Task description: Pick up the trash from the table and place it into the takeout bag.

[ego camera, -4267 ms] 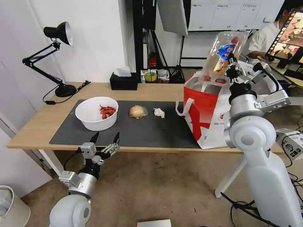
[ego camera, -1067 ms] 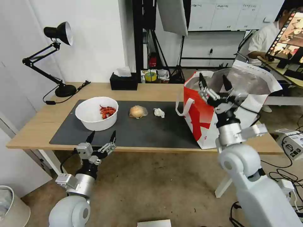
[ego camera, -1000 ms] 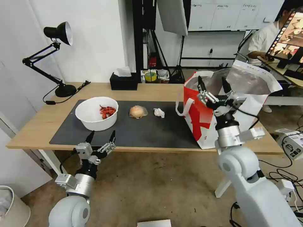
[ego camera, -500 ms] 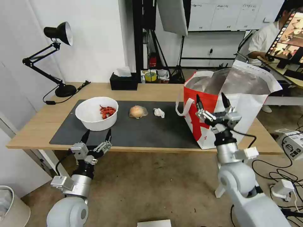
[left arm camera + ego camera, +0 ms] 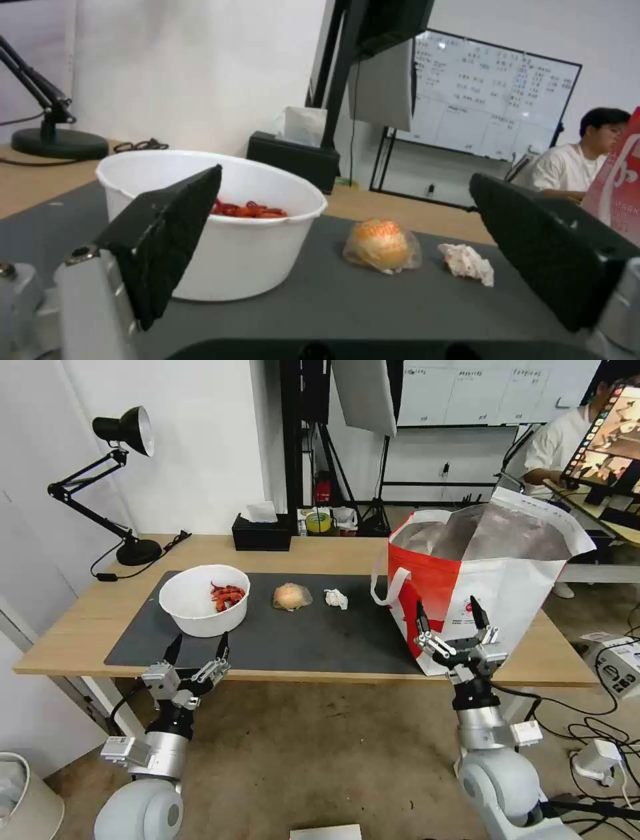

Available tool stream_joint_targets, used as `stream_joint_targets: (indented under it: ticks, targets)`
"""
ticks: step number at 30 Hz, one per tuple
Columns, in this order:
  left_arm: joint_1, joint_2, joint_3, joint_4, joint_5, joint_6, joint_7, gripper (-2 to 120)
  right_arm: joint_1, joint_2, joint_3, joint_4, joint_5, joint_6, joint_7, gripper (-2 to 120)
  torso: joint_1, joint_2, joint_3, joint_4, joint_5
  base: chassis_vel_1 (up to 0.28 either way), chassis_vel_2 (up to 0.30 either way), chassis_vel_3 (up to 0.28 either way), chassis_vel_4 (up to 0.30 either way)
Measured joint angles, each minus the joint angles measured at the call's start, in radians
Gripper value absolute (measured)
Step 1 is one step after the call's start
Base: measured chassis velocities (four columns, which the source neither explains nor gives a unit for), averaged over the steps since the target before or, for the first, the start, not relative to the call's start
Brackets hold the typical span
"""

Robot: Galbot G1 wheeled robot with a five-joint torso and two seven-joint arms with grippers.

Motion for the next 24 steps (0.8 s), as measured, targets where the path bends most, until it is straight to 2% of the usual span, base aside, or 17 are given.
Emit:
stream_joint_targets:
  ticks: [9,12,24]
  targets:
    - [0.007,-0.006,-0.008,0.0,0.015,-0.015,0.0,100,-0.062,0.027,0.001,-0.005,-0.021,0.035,0.0,100,0.0,0.0,0.0,0.0,0.0,0.0,0.0,0.0,0.0]
    - [0.008,-0.008,-0.013,0.01,0.049,-0.039,-0.001,100,-0.088,0.036,0.002,-0.01,-0.024,0.05,-0.001,100,0.0,0.0,0.0,0.0,0.0,0.0,0.0,0.0,0.0]
    - [0.01,-0.022,-0.023,0.036,0.082,-0.081,-0.002,100,-0.1,0.043,-0.005,-0.027,-0.025,0.061,-0.005,100,0.0,0.0,0.0,0.0,0.0,0.0,0.0,0.0,0.0]
